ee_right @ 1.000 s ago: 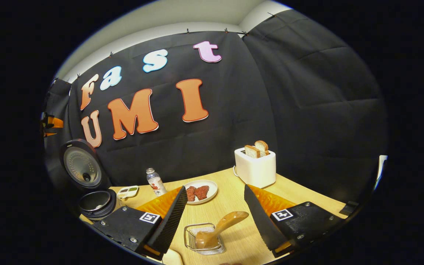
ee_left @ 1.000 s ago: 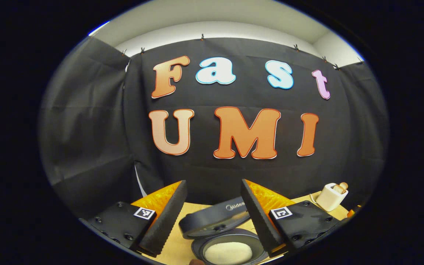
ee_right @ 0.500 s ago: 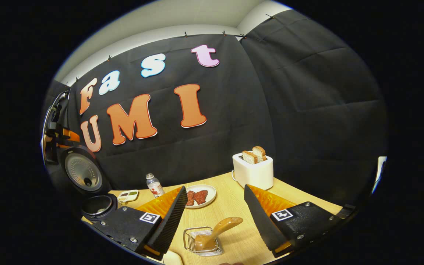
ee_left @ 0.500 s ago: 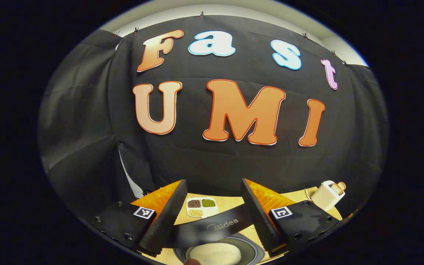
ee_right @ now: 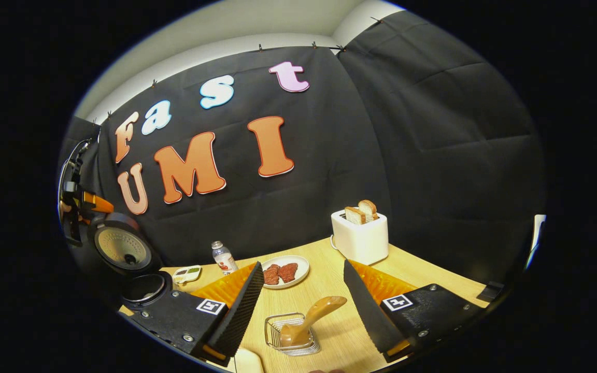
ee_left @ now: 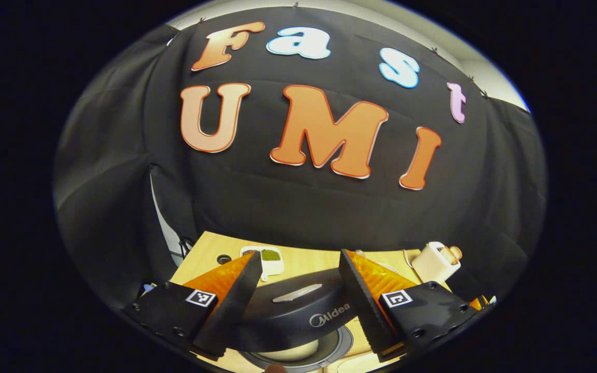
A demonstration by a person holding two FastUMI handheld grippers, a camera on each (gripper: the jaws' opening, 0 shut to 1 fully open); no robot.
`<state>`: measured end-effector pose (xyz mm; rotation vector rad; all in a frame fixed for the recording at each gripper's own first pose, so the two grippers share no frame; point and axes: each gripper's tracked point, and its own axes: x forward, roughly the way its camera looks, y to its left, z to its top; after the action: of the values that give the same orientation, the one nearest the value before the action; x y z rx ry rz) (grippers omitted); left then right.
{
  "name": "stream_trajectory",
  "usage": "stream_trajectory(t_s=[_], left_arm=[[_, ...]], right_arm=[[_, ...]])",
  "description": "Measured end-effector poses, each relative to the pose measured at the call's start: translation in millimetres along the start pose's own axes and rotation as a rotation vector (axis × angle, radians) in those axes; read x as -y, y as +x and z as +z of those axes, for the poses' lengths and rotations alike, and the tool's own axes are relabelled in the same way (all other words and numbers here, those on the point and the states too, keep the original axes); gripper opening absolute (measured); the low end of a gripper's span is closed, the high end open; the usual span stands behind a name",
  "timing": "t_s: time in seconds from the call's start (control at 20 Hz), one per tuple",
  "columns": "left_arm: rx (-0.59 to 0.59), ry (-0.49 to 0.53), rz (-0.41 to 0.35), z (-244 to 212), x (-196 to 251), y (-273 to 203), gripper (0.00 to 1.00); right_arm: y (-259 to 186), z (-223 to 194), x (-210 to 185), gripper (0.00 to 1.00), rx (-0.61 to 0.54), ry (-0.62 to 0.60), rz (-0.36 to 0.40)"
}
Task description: Close the left gripper, press the button to open the rice cooker; take a wooden spoon from the chopstick holder with the right hand, scoop a spoonful of rice and pour it into the rice cooker, then put the wooden spoon back into the chopstick holder.
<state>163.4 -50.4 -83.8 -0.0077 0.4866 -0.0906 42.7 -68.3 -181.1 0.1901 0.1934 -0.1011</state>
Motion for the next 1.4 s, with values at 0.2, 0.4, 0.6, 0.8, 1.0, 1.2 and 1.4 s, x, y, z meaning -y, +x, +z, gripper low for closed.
stream_trajectory(t_s=[0.2, 0.4, 0.6, 0.8, 1.0, 1.2, 1.4], left_arm=[[-0.052, 0.063, -0.023, -53.4, 25.5, -17.1, 1.0], [-0.058, 0.069, -0.034, -108.9, 35.4, -19.2, 1.0], [-0.066, 0.07, -0.021, -161.9, 32.9, -12.0, 1.0], [-0.075, 0.18, 0.028, -191.7, 35.9, -3.7, 1.0], [-0.017, 0.157, 0.044, -192.4, 34.7, 0.9, 1.0], [0.023, 0.176, 0.051, -199.2, 34.4, -3.6, 1.0], [0.031, 0.2, 0.054, -190.1, 34.2, -2.3, 1.0]], right_arm=[[-13.6, -3.2, 2.7, 0.94, -0.001, 0.026, 0.006], [-26.6, -16.3, 5.0, 0.94, -0.022, 0.033, 0.013], [-30.4, -30.2, 2.1, 0.95, -0.052, 0.015, 0.022], [-27.7, -43.2, -3.4, 0.94, -0.078, 0.018, 0.035], [-25.7, -52.7, -10.8, 0.94, -0.095, 0.026, 0.047], [-25.0, -55.0, -11.8, 0.94, -0.094, 0.003, 0.044], [-23.1, -48.0, -6.0, 0.94, -0.094, -0.011, 0.027]])
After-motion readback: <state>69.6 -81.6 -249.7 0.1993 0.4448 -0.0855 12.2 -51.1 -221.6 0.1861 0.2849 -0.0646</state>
